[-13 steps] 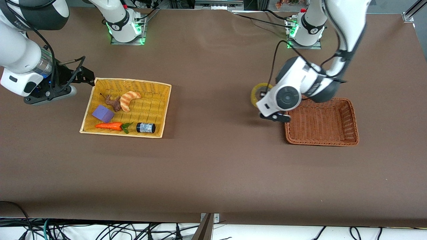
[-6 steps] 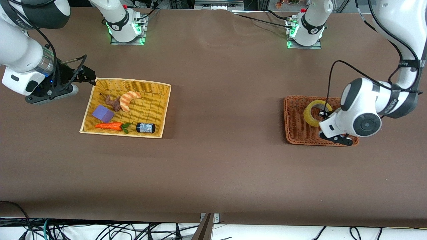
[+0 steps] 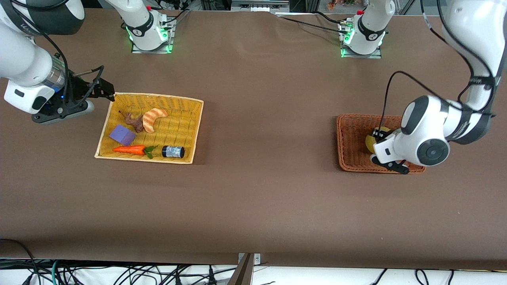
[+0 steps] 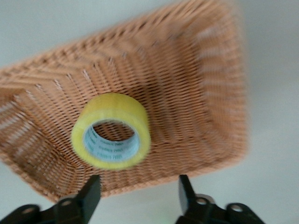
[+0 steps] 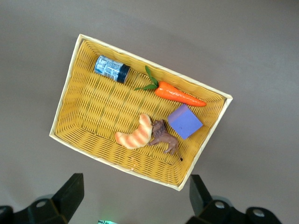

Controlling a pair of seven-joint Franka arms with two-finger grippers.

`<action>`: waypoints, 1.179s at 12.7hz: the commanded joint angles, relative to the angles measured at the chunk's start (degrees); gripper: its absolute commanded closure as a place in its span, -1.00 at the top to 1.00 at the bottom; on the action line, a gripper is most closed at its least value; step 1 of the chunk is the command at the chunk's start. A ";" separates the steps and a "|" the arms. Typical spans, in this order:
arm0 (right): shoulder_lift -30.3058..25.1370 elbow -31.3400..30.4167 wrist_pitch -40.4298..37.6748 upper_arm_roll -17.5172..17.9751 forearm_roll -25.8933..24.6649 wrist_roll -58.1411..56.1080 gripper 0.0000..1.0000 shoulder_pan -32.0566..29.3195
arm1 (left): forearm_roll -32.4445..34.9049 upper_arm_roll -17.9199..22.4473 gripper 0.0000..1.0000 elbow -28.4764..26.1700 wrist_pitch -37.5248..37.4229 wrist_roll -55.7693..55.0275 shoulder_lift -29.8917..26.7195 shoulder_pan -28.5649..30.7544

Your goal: Transfer tape with both arms

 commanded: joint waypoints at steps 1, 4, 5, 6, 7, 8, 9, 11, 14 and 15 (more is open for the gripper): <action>-1.95 -1.79 0.39 0.11 0.30 -0.83 1.00 -0.15 | -3.27 0.07 1.00 3.79 -2.39 1.21 -10.05 0.02; -1.95 -1.70 0.47 0.11 0.21 -0.83 1.00 -0.15 | -3.27 -0.11 1.00 12.04 -6.59 0.95 -13.24 0.02; -1.95 -1.70 0.48 0.11 0.21 -0.83 1.00 -0.15 | -3.80 0.50 1.00 15.55 -8.61 0.69 -13.42 -0.07; -1.95 -1.70 0.48 0.11 0.21 -0.83 1.00 -0.15 | -6.15 2.51 1.00 14.55 -8.28 -0.45 -15.95 -1.03; -1.95 -1.53 0.48 0.11 -0.05 -0.83 1.00 -0.15 | -8.78 7.31 1.00 12.71 -7.50 -1.59 -17.62 -4.26; -2.12 -1.44 0.48 0.11 -1.36 -0.74 1.00 -0.15 | -12.12 15.10 1.00 9.04 -5.83 -1.86 -20.51 -8.81; -2.39 -1.53 0.48 0.11 -2.15 -0.65 1.00 -0.15 | -13.80 20.58 1.00 1.60 -0.95 -2.04 -24.80 -13.56; -2.39 -1.35 0.48 0.20 -2.25 -0.56 1.00 -0.15 | -14.35 25.90 1.00 -6.54 3.67 -2.57 -28.79 -18.08; -2.39 -1.44 0.48 0.20 -2.16 -0.30 1.00 -0.15 | -14.17 25.82 1.00 -5.25 2.80 -2.31 -27.93 -18.09; -2.39 -1.27 0.56 0.20 -2.16 -0.30 1.00 -0.15 | -14.17 25.82 1.00 -5.07 2.80 -1.96 -27.66 -18.09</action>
